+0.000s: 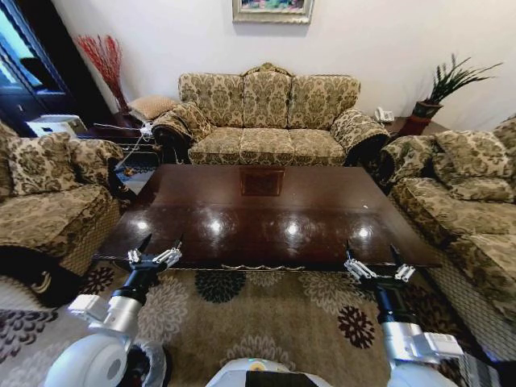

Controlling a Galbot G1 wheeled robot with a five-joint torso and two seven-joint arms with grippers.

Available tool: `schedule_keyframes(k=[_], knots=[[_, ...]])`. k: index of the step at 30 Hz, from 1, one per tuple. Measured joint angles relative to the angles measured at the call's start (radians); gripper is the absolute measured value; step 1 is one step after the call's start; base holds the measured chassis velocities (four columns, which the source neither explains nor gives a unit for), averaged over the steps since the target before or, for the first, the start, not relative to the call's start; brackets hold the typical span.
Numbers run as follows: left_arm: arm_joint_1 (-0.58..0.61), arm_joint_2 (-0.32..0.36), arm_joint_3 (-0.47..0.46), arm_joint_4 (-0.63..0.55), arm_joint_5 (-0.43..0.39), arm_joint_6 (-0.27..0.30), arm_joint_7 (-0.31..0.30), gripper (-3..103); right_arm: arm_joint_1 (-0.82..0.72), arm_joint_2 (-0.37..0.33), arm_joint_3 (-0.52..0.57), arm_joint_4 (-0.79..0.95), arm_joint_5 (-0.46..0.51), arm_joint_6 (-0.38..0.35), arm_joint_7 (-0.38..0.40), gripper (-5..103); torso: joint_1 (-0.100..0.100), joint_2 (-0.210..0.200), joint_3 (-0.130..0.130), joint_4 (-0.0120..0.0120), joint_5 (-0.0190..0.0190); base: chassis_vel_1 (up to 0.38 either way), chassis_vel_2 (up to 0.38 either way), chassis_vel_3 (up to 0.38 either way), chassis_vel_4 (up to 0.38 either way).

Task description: Move to the front of the table and place the trash on the table into the trash bin.

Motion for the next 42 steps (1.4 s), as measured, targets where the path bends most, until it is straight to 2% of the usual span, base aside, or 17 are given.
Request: schedule_keyframes(k=[42], knots=[[0.0,0.0,-0.001,0.0,0.0,-0.002,0.001,100,0.001,0.0,-0.001,-0.001,0.0,0.0,-0.002,100,0.0,0.0,0.0,0.0,0.0002,-0.019,-0.016,0.018,0.016]])
